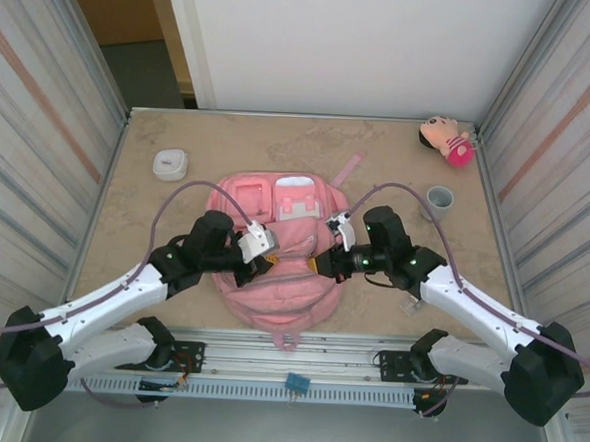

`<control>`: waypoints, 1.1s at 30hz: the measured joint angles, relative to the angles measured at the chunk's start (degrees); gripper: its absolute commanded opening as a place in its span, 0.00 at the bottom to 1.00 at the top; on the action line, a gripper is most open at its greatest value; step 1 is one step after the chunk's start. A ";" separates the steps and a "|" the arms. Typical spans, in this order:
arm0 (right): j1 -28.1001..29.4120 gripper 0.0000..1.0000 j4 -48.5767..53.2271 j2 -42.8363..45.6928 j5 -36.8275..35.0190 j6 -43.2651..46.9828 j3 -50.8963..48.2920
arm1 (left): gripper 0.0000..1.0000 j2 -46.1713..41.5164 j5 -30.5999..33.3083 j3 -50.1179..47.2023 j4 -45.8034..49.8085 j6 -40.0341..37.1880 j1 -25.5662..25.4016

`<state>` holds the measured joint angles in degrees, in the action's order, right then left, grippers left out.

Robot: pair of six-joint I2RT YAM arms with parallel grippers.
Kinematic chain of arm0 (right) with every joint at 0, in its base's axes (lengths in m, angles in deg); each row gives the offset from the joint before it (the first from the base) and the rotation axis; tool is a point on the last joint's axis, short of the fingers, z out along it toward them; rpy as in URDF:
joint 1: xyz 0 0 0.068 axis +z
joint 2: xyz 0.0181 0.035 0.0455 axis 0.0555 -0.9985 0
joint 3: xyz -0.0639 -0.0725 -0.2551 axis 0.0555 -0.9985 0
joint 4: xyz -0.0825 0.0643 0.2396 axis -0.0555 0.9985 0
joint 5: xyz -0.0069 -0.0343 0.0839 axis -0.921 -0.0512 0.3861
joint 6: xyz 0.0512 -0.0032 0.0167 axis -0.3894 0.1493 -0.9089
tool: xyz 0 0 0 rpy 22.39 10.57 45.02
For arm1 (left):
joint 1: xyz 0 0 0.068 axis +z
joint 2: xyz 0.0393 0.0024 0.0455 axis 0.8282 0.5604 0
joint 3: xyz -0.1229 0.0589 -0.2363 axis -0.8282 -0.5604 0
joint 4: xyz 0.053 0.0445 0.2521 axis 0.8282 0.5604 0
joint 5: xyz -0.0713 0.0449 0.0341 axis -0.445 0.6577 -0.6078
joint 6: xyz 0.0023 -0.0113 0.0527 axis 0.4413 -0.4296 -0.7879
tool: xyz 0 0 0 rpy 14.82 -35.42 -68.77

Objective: Pack the student bag

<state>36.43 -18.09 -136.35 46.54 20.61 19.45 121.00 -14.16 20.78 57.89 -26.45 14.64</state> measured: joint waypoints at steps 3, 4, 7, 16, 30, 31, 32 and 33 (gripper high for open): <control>2.89 0.06 -0.50 -0.81 -2.73 -1.95 0.02 | 0.00 1.75 0.66 0.52 -0.55 0.33 -1.33; 3.63 0.08 -0.98 -1.46 -3.30 -2.51 0.02 | 0.00 2.16 0.87 0.61 -0.57 0.33 -1.68; 4.96 0.25 -2.03 -3.56 -3.72 -4.17 0.13 | 0.00 2.91 1.33 0.68 -0.44 0.26 -2.36; -2.34 0.54 -6.69 2.93 -1.27 -13.70 -2.03 | 0.00 1.46 2.51 0.74 -2.45 -3.98 -2.60; -6.34 0.54 -16.44 -2.38 0.59 -37.53 -3.48 | 0.00 1.31 1.25 -0.63 -4.31 -7.43 -2.29; -5.81 0.54 -17.20 -3.04 0.59 -38.58 -3.48 | 0.00 1.31 1.18 -0.63 -4.28 -7.61 -2.29; -5.31 0.54 -17.94 -3.67 0.55 -39.45 -3.48 | 0.00 1.31 0.98 -0.63 -4.22 -7.89 -2.29; -4.90 0.54 -18.53 -4.20 0.57 -40.17 -3.48 | 0.00 1.33 0.94 -0.63 -4.09 -8.11 -2.27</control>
<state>31.54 -36.62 -140.55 47.11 -19.56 15.97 122.33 -13.22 20.14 53.80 -34.56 12.37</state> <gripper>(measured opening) 0.540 0.066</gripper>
